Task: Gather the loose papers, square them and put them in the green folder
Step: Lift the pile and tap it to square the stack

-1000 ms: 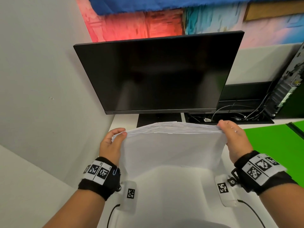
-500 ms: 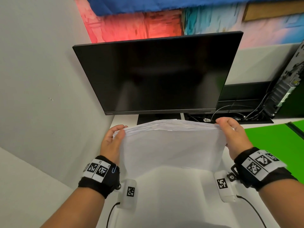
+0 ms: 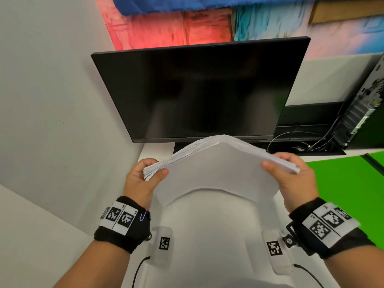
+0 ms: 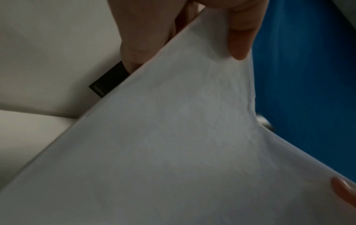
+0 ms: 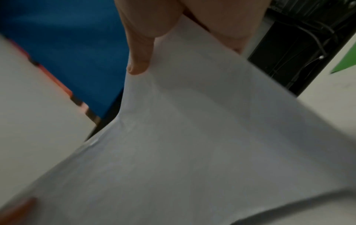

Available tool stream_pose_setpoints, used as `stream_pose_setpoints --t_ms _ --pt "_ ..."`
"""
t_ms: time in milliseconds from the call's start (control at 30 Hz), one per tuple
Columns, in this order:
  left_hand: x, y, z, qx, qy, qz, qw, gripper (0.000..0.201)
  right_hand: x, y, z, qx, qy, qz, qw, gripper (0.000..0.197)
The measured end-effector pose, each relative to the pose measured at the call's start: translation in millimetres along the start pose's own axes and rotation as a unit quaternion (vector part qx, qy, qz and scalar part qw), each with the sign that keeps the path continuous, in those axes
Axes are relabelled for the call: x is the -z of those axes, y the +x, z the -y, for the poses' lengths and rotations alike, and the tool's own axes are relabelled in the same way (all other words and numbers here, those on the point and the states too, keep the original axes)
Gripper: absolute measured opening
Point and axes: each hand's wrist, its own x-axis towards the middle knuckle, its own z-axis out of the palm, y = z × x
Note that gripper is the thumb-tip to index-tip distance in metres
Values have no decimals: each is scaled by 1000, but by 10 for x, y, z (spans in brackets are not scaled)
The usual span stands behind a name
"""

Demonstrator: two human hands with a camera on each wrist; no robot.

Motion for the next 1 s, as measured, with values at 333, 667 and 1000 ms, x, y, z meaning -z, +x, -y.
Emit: stream_pose_setpoints --t_ms 333,667,1000 --pt "136 140 -257 -81 341 -93 932 43 -1 13 77 -15 -45 39 998 22" --pt "-614 -73 -952 -166 497 235 819 8 -386 -100 999 373 -317 117 864 13" --pt "-350 -105 -779 -146 282 98 943 18 115 245 886 68 -294 121 946 24"
